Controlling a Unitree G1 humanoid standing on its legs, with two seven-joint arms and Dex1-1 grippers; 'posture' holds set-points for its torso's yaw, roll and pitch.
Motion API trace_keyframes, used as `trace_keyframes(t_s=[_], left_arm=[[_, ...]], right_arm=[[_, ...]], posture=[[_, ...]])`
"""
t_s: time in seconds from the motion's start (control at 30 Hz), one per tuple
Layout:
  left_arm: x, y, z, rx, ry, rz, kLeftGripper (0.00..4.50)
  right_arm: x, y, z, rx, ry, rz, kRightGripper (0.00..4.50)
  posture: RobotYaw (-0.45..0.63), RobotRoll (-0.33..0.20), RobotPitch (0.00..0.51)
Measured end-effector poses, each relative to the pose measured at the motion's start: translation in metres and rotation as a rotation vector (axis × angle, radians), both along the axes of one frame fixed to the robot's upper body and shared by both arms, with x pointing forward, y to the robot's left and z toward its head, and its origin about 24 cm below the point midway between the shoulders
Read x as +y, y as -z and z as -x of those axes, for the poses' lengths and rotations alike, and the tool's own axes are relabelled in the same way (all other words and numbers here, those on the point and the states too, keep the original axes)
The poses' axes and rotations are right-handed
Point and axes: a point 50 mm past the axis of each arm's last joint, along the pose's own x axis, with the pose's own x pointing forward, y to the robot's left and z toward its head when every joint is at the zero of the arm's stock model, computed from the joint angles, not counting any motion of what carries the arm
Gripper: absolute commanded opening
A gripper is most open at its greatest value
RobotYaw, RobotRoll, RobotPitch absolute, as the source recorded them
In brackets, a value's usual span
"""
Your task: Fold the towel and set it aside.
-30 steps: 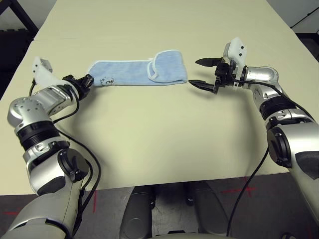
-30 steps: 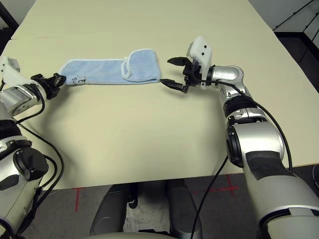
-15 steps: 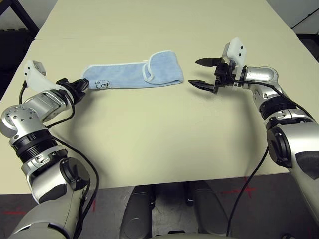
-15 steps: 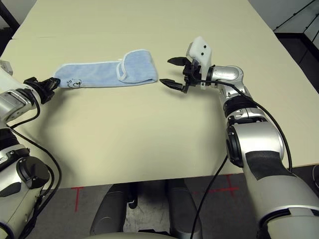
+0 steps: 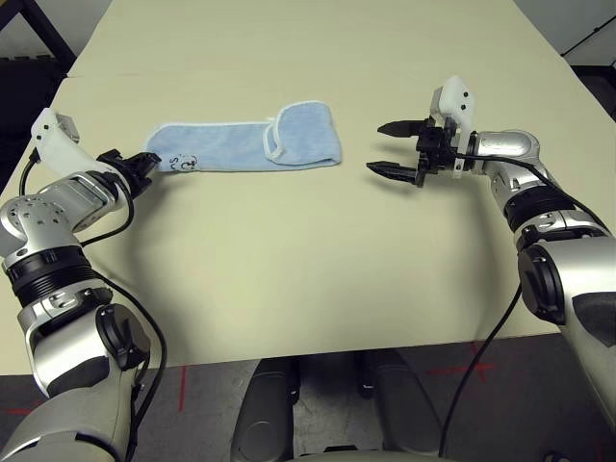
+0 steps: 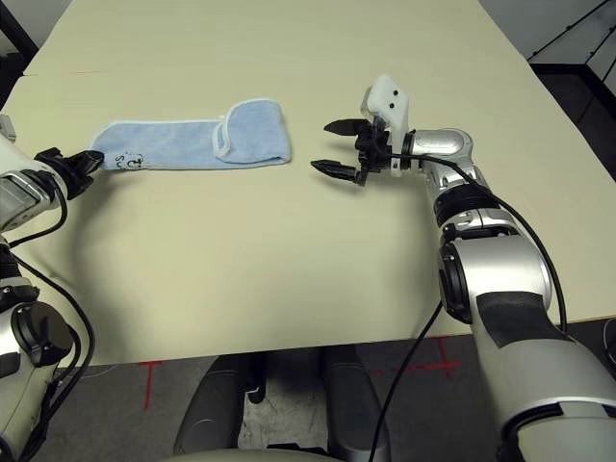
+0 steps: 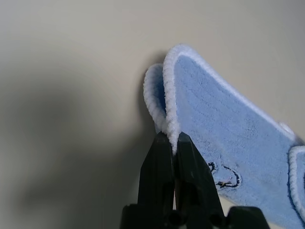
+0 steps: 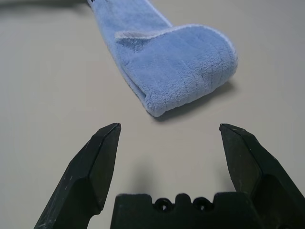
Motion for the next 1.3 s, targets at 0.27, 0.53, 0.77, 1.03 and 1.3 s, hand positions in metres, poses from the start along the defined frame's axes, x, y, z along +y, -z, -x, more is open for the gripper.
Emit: trace_keyframes(t_s=[0.27, 0.53, 0.77, 1.03, 1.3], left_arm=[[-0.005, -0.009, -0.004, -0.012, 0.054, -0.084, 0.04], [-0.035, -0.042, -0.008, -0.110, 0.241, -0.238, 0.04], [-0.094, -0.064, -0.016, -0.222, 0.445, -0.215, 0.04], [-0.135, -0.069, -0.023, -0.245, 0.581, -0.194, 0.04], [-0.142, -0.068, -0.025, -0.237, 0.618, -0.203, 0.04]], right_arm=[[-0.001, 0.002, 0.001, 0.017, -0.004, -0.045, 4.50], [-0.002, 0.005, 0.001, 0.022, 0.001, -0.044, 4.50], [-0.003, 0.004, 0.001, 0.016, 0.011, -0.044, 4.50], [-0.016, 0.002, 0.003, 0.029, 0.015, -0.043, 4.50], [-0.039, 0.000, 0.011, 0.044, -0.016, -0.039, 4.50]], posture=[[0.04, 0.000, 0.228], [0.04, 0.000, 0.221], [0.04, 0.000, 0.215], [0.02, 0.000, 0.214], [0.02, 0.000, 0.220]])
